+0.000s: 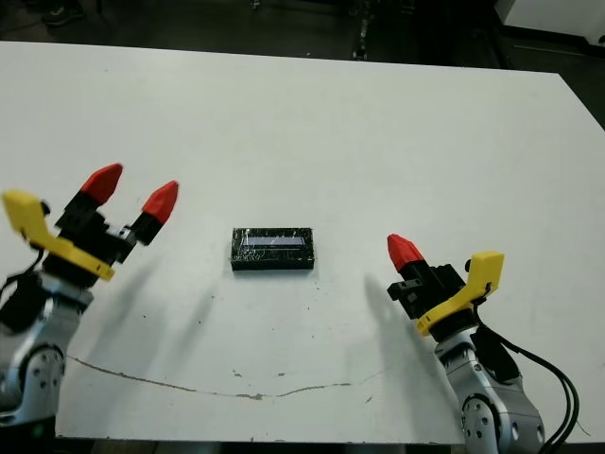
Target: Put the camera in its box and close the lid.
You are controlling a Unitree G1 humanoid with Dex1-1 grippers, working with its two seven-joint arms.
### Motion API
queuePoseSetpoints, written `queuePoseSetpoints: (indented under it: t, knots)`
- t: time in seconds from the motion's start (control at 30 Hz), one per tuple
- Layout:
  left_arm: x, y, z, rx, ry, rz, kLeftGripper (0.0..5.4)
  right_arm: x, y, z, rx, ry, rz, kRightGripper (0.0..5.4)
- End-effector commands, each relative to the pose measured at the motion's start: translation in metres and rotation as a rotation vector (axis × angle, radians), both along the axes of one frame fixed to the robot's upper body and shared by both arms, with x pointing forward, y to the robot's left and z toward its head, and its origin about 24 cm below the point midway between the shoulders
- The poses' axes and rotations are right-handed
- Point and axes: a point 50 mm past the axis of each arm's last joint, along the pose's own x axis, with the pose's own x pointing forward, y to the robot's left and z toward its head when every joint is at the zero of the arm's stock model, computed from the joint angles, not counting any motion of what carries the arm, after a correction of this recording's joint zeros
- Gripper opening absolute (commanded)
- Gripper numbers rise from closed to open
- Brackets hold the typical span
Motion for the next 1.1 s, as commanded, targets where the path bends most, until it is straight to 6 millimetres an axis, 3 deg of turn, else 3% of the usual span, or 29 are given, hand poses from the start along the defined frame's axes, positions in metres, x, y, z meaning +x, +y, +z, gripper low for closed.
queuePoseSetpoints:
  t: [0.03, 0.53, 0.93, 1.1]
  knots:
    - [-0.007, -0.001, -0.008, -0.019, -0.035, 0.043, 4.1, 0.001, -0.003, 0.007, 0.004, -0.021, -0.031, 0.0]
    - [-0.016, -0.008, -0.033, 0.017, -0.068, 0.121, 1.91, -0.002, 0.003, 0.019, 0.041, -0.104, -0.111, 0.0]
    - [-0.016, -0.013, -0.039, 0.024, -0.058, 0.123, 0.11, -0.006, 0.008, 0.018, 0.001, -0.134, -0.204, 0.0]
    - [-0.015, -0.015, -0.039, 0.022, -0.059, 0.124, 0.01, -0.006, 0.009, 0.016, 0.012, -0.13, -0.197, 0.0]
